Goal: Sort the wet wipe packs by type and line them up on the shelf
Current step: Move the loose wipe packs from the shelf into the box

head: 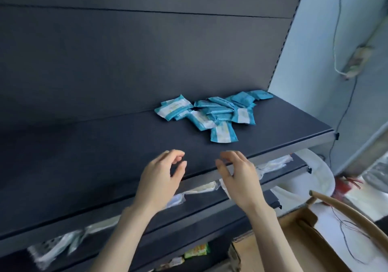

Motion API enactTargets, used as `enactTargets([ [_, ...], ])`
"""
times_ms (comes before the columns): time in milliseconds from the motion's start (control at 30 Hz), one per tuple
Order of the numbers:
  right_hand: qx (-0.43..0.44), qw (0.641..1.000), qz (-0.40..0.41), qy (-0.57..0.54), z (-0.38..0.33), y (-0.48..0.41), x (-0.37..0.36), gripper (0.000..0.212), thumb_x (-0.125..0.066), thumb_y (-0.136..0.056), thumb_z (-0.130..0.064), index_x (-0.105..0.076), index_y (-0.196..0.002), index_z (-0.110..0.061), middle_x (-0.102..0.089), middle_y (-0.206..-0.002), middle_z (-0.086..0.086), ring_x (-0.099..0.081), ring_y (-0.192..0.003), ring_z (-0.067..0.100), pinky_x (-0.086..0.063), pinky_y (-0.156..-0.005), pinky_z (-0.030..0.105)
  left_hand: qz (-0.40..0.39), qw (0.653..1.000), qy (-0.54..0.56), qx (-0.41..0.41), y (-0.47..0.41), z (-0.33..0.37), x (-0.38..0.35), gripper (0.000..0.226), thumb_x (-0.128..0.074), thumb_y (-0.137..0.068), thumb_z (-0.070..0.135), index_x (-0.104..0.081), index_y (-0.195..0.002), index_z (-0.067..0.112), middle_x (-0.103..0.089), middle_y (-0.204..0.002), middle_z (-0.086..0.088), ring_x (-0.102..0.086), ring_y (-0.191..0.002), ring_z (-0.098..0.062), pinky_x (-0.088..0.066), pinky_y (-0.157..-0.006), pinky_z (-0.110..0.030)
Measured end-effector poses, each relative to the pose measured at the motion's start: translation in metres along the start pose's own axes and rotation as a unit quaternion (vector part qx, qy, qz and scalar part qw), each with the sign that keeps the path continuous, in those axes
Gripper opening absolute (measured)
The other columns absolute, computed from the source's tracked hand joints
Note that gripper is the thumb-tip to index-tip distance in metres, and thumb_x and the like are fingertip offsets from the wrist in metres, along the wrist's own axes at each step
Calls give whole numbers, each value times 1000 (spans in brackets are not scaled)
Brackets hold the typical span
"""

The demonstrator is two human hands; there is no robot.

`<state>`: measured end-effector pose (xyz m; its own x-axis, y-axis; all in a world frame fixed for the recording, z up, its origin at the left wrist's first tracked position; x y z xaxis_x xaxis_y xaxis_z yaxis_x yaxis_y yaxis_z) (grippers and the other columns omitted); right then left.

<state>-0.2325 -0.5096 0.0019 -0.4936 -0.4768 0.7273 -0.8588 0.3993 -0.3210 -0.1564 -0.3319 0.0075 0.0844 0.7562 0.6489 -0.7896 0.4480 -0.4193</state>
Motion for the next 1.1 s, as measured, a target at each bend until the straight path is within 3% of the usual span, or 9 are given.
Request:
enactTargets([
  [133,-23,1000,-2,16,1,-61,-18,31,-51,-96,-32,-60,-119,-14,-58,-118,1,-56,-105,24,-46,-85,35,-1,1000,-19,21,-58,-30,-9,21,-58,-91,23,-62,-110,15,-62,-104,5,-58,-98,-12,-47,-87,-32],
  [367,-15,997,-33,74,21,-169,-51,37,-50,-96,-36,-57,-123,-13,-55,-126,4,-41,-115,27,-36,-93,33,4,992,-84,98,-165,-79,-46,41,-53,-94,34,-51,-130,14,-46,-136,-2,-40,-125,-23,-35,-101,-36],
  [467,-19,989,-45,139,31,-212,-62,44,-46,-96,-43,-52,-130,-17,-48,-137,4,-34,-125,29,-28,-101,37,-21,978,-147,146,-202,-99,-60,54,-42,-97,43,-34,-143,17,-26,-153,-3,-18,-142,-22,-20,-111,-40],
  [533,-33,982,-79,170,37,-233,-69,50,-41,-96,-46,-41,-140,-22,-32,-151,3,-21,-136,29,-18,-109,42,-53,971,-160,168,-218,-111,-67,57,-35,-98,45,-25,-147,18,-17,-157,-5,-7,-145,-21,-6,-116,-43],
  [600,-32,972,-120,201,41,-247,-75,51,-38,-98,-45,-36,-144,-23,-28,-154,1,-20,-138,30,-16,-111,42,-58,969,-157,179,-229,-120,-71,57,-32,-99,45,-24,-148,17,-21,-156,-5,-11,-144,-22,-4,-116,-45],
  [733,18,973,-85,213,45,-267,-78,40,-43,-97,-42,-52,-132,-25,-50,-133,-4,-38,-115,27,-32,-97,33,-19,965,-179,188,-241,-122,-64,67,-48,-89,57,-37,-139,14,-41,-135,-7,-41,-122,-28,-31,-102,-38],
  [833,13,978,-85,189,43,-278,-84,44,-48,-94,-49,-57,-127,-21,-52,-123,-1,-40,-112,24,-34,-92,31,-31,962,-76,261,-244,-122,-57,85,-67,-74,59,-38,-133,5,-36,-129,-9,-52,-112,-31,-44,-90,-35],
  [933,7,981,-86,175,42,-288,-89,41,-50,-92,-51,-64,-114,-20,-53,-115,2,-40,-109,25,-32,-94,32,-31,955,-14,295,-242,-121,-57,93,-72,-73,53,-31,-138,1,-30,-133,-11,-53,-111,-32,-44,-85,-30],
  [1100,12,984,-113,139,45,-290,-94,26,-57,-90,-44,-59,-99,-19,-57,-117,-3,-40,-113,27,-31,-93,36,46,939,92,328,-237,-116,-63,75,-80,-72,33,-38,-127,3,-33,-126,-9,-47,-93,-19,-38,-79,-24],
])
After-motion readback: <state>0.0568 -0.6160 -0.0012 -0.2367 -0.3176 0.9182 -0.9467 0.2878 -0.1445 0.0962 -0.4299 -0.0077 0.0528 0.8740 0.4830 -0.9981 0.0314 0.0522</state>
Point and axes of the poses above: each hand's wrist, its own y-axis away from the middle knuckle, its own x-axis out of the back of the hand, z = x × y, the point moved 3 cm from there along -y, towards the middle knuckle
